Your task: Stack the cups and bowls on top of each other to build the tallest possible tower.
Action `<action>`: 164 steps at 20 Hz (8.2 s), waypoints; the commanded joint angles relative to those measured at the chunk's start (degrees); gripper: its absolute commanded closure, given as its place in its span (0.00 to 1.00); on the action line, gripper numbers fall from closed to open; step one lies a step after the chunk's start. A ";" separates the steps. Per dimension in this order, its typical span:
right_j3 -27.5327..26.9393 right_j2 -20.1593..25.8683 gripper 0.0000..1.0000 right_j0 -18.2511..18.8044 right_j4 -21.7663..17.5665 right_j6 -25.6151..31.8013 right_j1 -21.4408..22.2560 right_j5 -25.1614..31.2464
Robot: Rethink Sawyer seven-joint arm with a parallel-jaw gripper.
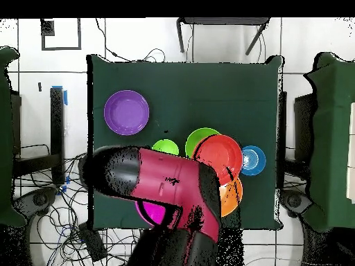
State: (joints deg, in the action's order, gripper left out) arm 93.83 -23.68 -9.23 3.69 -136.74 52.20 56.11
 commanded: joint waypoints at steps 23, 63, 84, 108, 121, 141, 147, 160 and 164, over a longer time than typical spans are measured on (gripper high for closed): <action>5.49 20.04 1.00 17.61 -13.44 14.56 -4.12 -20.19; 4.42 27.03 1.00 23.88 -25.26 12.66 -2.61 -16.59; 1.39 30.50 1.00 25.85 -24.34 17.15 -4.62 -6.78; -2.97 31.12 1.00 24.01 -31.91 13.93 -5.05 -3.64; -3.66 32.32 1.00 24.72 -36.02 12.38 -4.91 -6.02; -3.50 34.49 1.00 25.30 -34.69 11.56 -5.62 -7.09; -3.59 34.48 1.00 25.08 -35.24 11.00 -5.69 -7.10; -3.85 33.96 0.00 24.53 -36.67 10.43 -5.88 -8.99; -3.93 33.79 0.00 24.42 -36.40 10.19 -5.72 -8.69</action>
State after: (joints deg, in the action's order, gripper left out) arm 91.89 5.59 15.70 -27.62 -136.03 48.82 50.92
